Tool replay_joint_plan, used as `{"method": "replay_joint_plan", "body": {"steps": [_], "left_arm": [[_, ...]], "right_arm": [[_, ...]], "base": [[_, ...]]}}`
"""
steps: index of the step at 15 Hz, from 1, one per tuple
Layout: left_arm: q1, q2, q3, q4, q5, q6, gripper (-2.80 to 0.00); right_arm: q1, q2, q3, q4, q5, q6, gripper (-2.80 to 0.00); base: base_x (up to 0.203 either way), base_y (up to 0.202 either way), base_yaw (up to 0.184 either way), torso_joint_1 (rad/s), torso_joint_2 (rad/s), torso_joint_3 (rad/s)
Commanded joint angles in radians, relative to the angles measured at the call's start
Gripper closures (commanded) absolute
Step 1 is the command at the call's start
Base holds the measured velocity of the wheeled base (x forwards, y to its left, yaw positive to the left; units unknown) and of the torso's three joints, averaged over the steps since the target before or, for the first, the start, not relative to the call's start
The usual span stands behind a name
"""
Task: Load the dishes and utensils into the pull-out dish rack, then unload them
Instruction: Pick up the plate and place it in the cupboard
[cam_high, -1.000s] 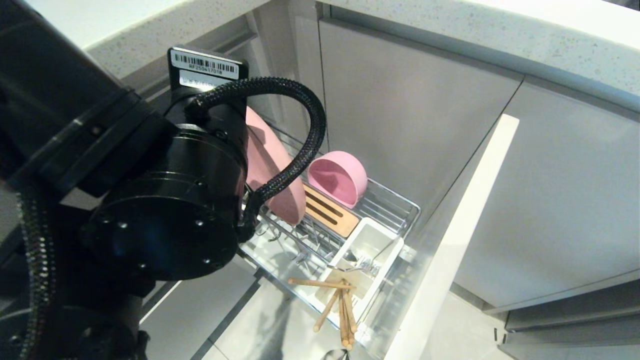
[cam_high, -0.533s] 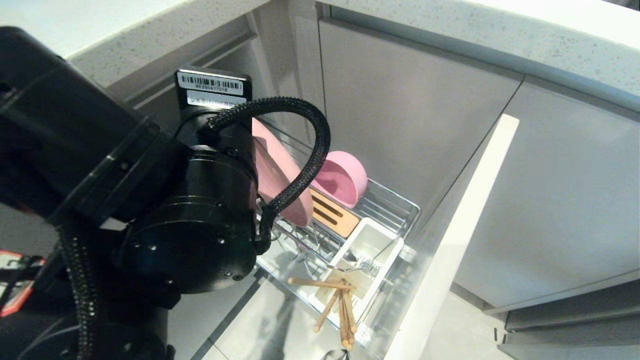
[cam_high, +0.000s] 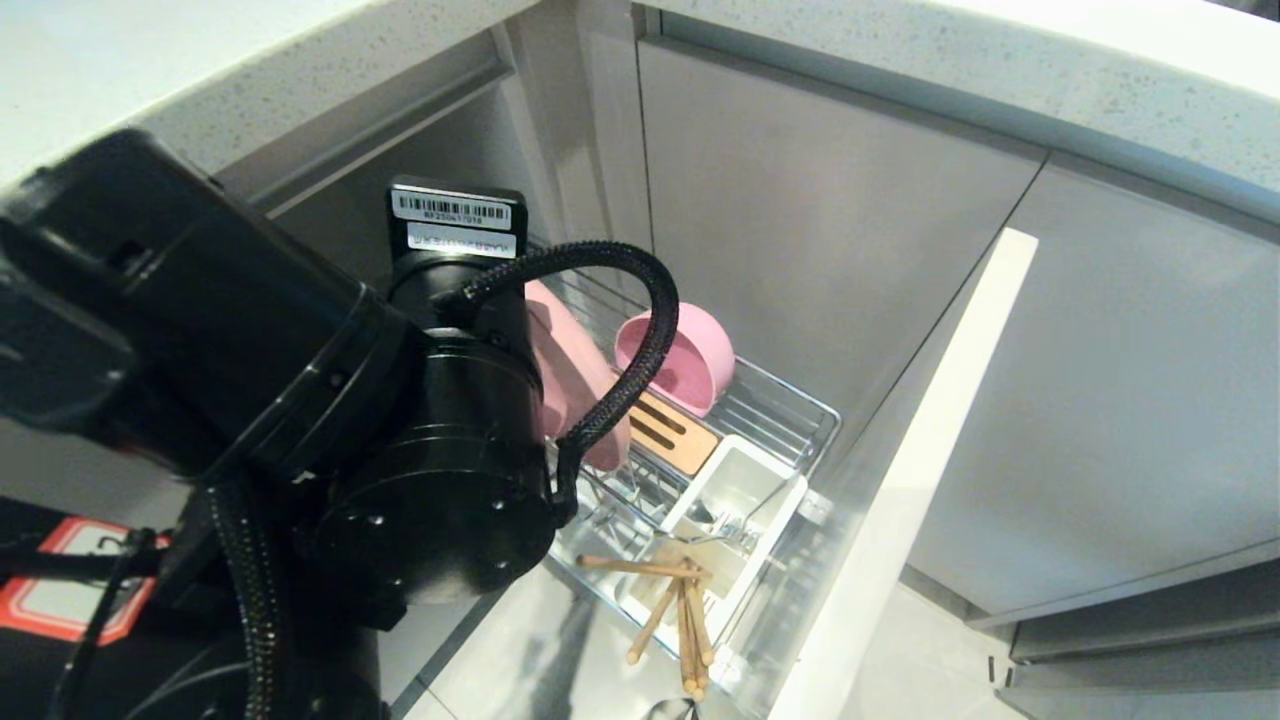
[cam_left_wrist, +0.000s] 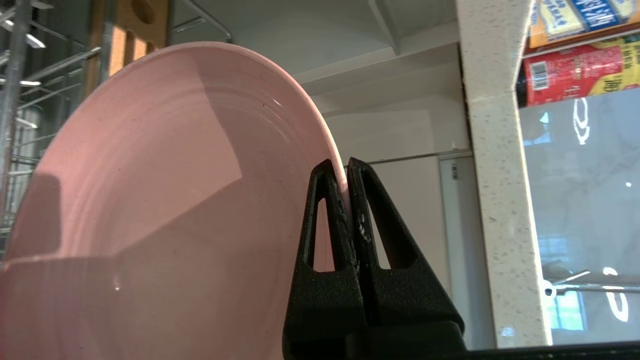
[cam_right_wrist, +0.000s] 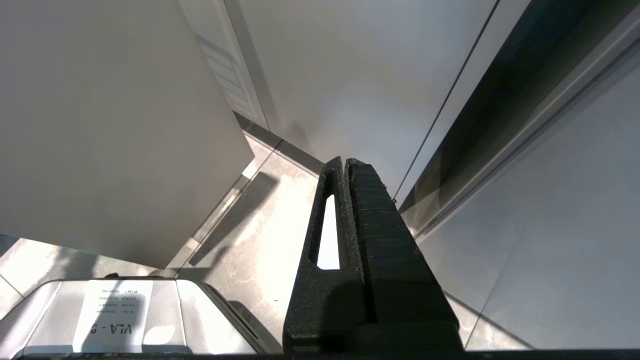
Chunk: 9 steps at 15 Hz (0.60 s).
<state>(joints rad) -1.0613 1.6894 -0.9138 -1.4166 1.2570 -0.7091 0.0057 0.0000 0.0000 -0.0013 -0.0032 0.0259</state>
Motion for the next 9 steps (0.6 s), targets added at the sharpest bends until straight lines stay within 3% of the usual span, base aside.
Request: {"method": "replay_joint_plan", "body": {"steps": [1, 9], "left_arm": [[0.001, 0.003, 0.008, -0.009, 0.013, -0.006, 0.0], [0.049, 0.036, 0.044, -0.003, 0.028, -0.081, 0.0]], "right_arm": [[0.0, 0.0, 0.002, 0.0, 0.0, 0.0, 0.0], [0.001, 0.0, 0.001, 0.0, 0.0, 0.0, 0.0]], "base": [[0.0, 0.0, 0.0, 0.0, 0.0, 0.0], [0.0, 0.0, 0.0, 0.0, 0.0, 0.0]]}}
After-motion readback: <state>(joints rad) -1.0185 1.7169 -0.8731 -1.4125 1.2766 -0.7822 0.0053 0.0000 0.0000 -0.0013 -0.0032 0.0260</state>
